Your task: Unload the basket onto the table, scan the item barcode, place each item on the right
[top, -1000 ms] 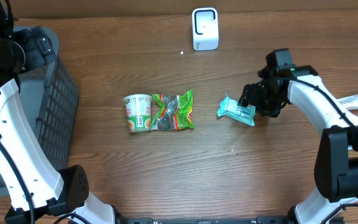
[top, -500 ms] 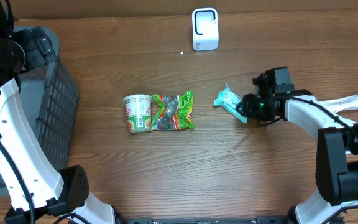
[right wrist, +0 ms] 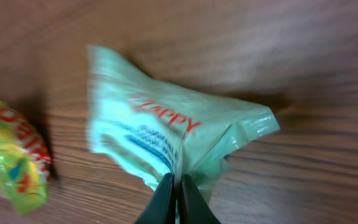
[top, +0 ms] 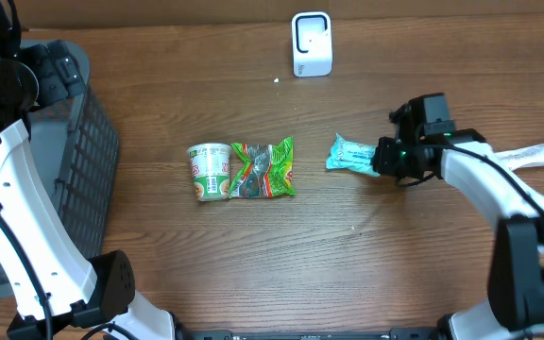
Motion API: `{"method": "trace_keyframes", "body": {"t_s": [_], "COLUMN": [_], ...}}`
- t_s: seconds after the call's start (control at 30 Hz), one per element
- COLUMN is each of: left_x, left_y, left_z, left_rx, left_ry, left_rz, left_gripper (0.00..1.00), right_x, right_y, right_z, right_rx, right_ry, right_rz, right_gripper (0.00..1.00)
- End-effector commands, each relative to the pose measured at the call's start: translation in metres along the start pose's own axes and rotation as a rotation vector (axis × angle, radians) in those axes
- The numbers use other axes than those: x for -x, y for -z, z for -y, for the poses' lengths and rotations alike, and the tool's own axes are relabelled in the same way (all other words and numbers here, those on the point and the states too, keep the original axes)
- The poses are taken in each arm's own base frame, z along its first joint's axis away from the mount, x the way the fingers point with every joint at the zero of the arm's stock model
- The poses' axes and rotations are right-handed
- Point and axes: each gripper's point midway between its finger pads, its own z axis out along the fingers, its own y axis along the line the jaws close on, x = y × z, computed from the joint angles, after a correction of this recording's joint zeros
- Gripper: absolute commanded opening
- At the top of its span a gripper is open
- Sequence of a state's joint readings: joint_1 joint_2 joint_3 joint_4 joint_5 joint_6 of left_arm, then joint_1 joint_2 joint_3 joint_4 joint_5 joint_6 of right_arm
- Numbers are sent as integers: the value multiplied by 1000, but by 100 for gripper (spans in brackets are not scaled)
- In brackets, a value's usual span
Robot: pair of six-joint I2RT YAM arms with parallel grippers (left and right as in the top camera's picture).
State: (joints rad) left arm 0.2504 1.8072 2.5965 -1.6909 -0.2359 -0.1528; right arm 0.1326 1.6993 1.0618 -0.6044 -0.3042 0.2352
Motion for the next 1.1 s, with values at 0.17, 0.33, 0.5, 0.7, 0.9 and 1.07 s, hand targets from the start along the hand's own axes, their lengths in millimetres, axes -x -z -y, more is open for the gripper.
{"method": "trace_keyframes", "body": {"t_s": [0.17,0.33,0.5,0.7,0.9,1.07], "left_x": [1,1,1,1,1,1], "left_y": [-1,-1,-1,-1,-1,-1], "left_z": [1,1,1,1,1,1], "left_rx": [-2,-2,-2,-2,-2,-2], "left_ry": [-16,-16,-16,-16,-16,-16], "left_rz": [0,0,0,0,0,0], "left_gripper": [100,100,100,100,100,100], "right_x": [29,-3,-6,-23,-21,-4], "right_y": [118,90,67,26,-4,-6], "right_z": [6,4,13,8,40,58], "right_rx": [-542,-703,-696,-610,-695,-703], "right_ry": [40,116,248,538,645,593], "right_rz": [424,325,187,-31,-144,-107], "right_gripper": [4,4,43,64,62,63]}}
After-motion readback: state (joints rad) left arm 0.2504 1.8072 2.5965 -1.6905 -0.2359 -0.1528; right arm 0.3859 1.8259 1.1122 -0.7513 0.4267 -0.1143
